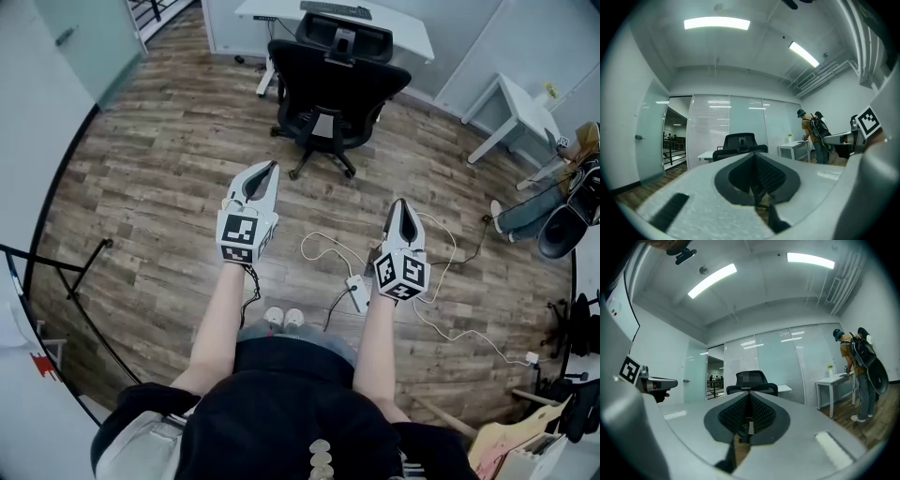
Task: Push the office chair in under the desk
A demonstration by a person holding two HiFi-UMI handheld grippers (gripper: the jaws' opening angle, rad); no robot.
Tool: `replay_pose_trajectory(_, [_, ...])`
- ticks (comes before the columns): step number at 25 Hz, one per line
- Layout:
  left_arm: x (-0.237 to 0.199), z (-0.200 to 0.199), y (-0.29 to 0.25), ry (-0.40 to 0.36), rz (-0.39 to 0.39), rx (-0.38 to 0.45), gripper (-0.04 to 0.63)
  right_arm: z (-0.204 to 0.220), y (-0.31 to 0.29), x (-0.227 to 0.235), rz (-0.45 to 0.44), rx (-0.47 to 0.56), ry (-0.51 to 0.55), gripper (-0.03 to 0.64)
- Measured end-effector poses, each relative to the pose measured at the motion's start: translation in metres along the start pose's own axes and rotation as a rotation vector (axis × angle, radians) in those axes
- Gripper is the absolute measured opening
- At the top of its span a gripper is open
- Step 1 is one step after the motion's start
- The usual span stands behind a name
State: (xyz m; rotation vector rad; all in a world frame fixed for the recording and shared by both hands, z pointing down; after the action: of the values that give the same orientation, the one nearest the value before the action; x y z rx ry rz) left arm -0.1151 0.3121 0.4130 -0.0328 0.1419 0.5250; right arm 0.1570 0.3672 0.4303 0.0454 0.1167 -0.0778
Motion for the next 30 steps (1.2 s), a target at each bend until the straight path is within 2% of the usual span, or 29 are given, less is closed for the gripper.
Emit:
replay_pose_trajectory(11, [-0.018, 0.009, 0.002, 0.016, 0.013, -0.022, 0.006, 0.006, 0.001, -0.011, 0.033, -0.004, -0.01, 0.009])
replay_pose_trajectory(18, [-0.027, 0.01, -0.003, 0.034, 0.048, -0.013, 0.006, 0.006, -0.002, -0.028, 0.027, -0.005, -0.005, 0.009])
replay_pose_trajectory(24, [-0.039, 0.004, -0.006, 0.028, 0.04, -0.002, 0.007, 0.003, -0.008, -0.034, 0.032, 0.017, -0.011, 0.011])
replay_pose_trajectory(26, [-0.043, 0.002, -0.008, 0.031, 0.049, 0.003, 0.066, 0.002, -0.011, -0.035, 0.035, 0.024, -0.014, 0.017])
replay_pose_trajectory(30, [-0.048, -0.005, -0.012, 0.04, 0.061, 0.022, 0.105, -0.003, -0.02, -0.038, 0.025, 0.042, -0.025, 0.034])
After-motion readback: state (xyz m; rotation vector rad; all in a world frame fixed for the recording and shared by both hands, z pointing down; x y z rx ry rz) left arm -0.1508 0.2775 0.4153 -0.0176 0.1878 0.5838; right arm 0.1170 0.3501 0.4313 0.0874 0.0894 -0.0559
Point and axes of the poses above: the fingertips, and each gripper's own axes: y backward along the fingers, x to its right, z out of its underside, the point moved 1 cm from there along y, backward along the fingers, and after that the axes turned 13 degrees about y, right-handed, at the moved point
